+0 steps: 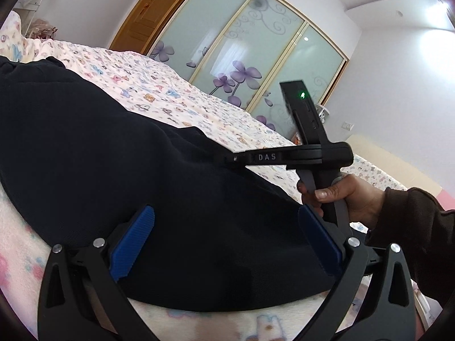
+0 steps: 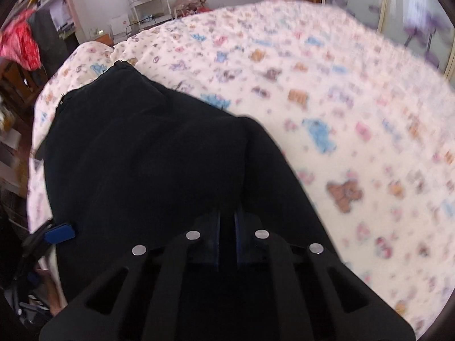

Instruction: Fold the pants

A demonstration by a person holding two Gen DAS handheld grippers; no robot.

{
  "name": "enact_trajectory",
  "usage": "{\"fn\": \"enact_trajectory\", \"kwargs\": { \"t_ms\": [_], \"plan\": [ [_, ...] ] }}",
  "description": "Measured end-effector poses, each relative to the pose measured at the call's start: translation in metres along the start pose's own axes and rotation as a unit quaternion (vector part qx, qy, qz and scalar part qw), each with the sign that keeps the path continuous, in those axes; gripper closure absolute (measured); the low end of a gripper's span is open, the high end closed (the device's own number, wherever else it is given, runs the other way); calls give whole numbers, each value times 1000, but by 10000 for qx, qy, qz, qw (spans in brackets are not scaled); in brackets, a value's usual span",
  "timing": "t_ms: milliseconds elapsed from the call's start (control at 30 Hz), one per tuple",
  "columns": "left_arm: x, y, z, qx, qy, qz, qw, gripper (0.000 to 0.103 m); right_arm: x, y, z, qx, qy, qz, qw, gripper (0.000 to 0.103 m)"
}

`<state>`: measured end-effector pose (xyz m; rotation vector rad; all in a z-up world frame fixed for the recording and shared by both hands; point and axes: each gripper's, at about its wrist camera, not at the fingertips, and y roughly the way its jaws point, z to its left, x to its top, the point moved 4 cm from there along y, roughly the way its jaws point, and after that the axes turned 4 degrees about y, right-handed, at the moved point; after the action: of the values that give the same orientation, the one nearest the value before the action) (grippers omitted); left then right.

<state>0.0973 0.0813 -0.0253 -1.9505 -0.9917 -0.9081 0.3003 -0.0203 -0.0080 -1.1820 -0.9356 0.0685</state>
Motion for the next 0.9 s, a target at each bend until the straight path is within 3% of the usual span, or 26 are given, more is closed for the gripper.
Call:
{"fn": "enact_trajectory", "kwargs": {
  "t_ms": [167,333,467,600,700,733,800,833,867,900],
  "plan": [
    [-1,2,4,-50,-93,50,9999,2,33,-7,-22,-275,460,-457,9975,100],
    [-1,2,3,-35,-113,83,9999,2,16,27,-32,-430,354,26,9984,96],
    [-1,2,5,-42,-135,80,9999,2,13,-18,-60,-447,849,-396,9946,51],
    [-2,2,5,-43,-140,86,9999,2,-7,-78,-102,474,1965,-892,9753,51],
    [-3,1,5,-35,-139,91,9999,2,-35,-87,-114,953,2403,-684,9636,51],
    [-3,1,5,-37,-139,90,9999,2,-48,-82,-117,929,2504,-532,9622,51],
    [-3,1,5,-36,-139,92,9999,2,-75,-64,-130,252,2697,-126,9625,51],
    [-3,1,5,-35,-139,93,9999,2,-98,-45,-143,-241,2856,317,9575,52],
    [-3,2,5,-34,-139,103,9998,2,-110,-39,-149,-131,3002,347,9532,53],
    [-3,2,5,-37,-138,110,9998,2,-117,-45,-153,37,3149,83,9491,55]
  ]
}}
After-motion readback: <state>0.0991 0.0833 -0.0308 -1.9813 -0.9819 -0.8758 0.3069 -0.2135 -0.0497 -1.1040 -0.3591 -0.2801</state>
